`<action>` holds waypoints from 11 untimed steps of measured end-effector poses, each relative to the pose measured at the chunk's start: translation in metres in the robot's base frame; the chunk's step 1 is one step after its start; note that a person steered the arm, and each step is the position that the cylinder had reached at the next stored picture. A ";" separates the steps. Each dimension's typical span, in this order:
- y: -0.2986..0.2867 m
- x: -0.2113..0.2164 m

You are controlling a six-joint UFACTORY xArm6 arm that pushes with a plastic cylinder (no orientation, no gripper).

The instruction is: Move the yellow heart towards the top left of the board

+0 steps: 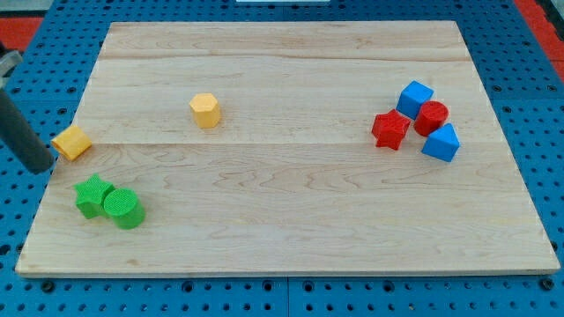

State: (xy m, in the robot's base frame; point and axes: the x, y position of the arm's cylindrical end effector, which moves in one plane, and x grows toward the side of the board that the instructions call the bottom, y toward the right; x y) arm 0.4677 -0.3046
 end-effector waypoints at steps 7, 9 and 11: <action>0.062 -0.035; 0.107 -0.046; 0.105 -0.066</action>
State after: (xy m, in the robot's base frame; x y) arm 0.4017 -0.1994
